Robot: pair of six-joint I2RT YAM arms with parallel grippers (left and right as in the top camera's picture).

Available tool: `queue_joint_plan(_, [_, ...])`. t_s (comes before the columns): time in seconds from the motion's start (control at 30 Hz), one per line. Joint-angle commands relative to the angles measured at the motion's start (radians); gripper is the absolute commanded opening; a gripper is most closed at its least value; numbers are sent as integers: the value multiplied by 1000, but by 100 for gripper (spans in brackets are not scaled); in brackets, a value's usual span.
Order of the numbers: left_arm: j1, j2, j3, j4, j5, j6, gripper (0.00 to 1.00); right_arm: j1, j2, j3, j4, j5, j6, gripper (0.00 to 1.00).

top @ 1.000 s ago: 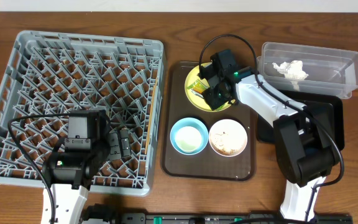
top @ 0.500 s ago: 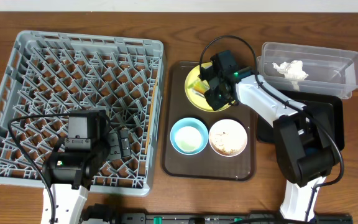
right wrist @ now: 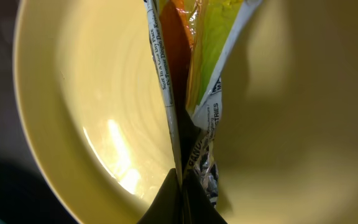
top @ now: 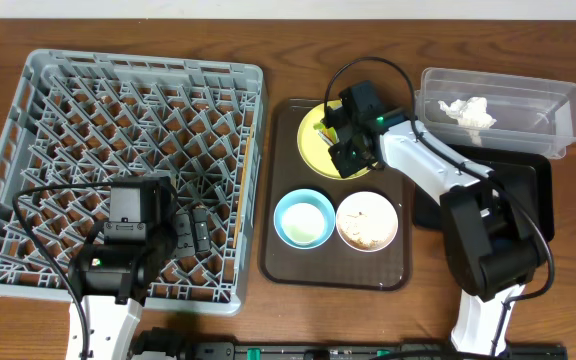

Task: Sort waste into correct bins and load items into the dishwasher
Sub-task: 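Drop the snack wrapper into the clear bin with the right gripper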

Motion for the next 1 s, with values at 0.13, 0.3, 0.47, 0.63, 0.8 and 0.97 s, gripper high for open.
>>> queue_joint_plan(0.13, [5,0,20,-2,6,-2,96,-113,-293,-3,52,152,312,1])
queue_joint_plan(0.3, [5,0,20,-2,6,-2,96,-210,-367,-4,59,299,591,1])
queue_joint_plan(0.47, [5,0,20,-2,6,-2,96,-301,-367,-4,59,325,826,1])
queue_joint_plan(0.63, [5,0,20,-2,6,-2,96,-383,-356,-5,39,324,1085,1])
queue_joint_plan(0.8, [5,0,20,-3,6,-2,96,-431,-331,-5,53,326,1143,1])
queue_joint_plan(0.97, [5,0,20,-3,6,-2,96,-461,-274,-6,46,328,1142,6])
